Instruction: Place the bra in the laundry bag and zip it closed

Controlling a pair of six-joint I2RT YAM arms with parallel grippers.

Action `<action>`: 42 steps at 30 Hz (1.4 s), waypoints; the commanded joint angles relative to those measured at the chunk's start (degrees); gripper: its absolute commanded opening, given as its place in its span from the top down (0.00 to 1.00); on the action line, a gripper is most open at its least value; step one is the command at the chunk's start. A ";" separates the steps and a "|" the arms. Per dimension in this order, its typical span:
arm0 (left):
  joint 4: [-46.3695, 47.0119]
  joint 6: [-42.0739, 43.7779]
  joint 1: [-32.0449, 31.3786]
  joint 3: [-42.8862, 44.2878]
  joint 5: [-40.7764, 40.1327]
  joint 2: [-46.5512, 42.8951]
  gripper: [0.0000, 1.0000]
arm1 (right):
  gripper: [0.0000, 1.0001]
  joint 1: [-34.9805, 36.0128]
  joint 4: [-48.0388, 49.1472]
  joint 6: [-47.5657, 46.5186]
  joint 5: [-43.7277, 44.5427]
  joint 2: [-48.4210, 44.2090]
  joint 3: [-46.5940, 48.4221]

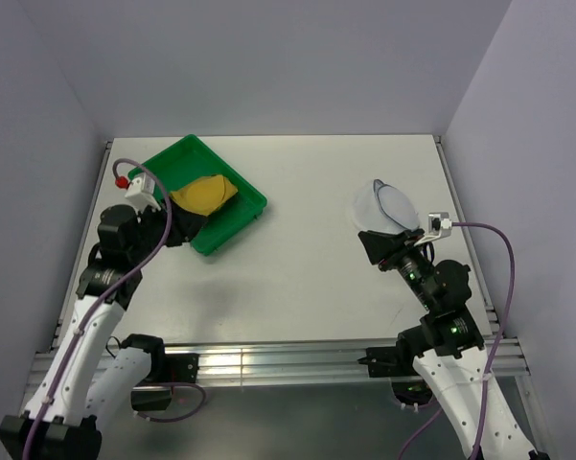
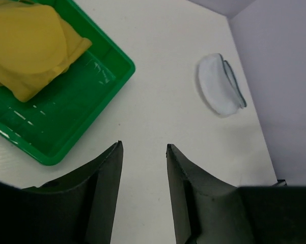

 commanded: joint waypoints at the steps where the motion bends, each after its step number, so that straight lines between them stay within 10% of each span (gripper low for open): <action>1: -1.43 2.66 0.22 5.41 -3.62 5.41 0.54 | 0.63 -0.13 1.13 -0.31 -1.20 -0.12 -0.98; 25: 2.07 16.72 -4.35 18.95 -19.52 39.68 0.39 | 0.67 -0.04 2.01 0.04 -3.48 1.11 -2.91; 42: 7.00 19.98 -4.35 20.89 -18.57 47.78 0.31 | 0.60 -0.13 -0.28 -1.28 -3.30 1.55 -2.29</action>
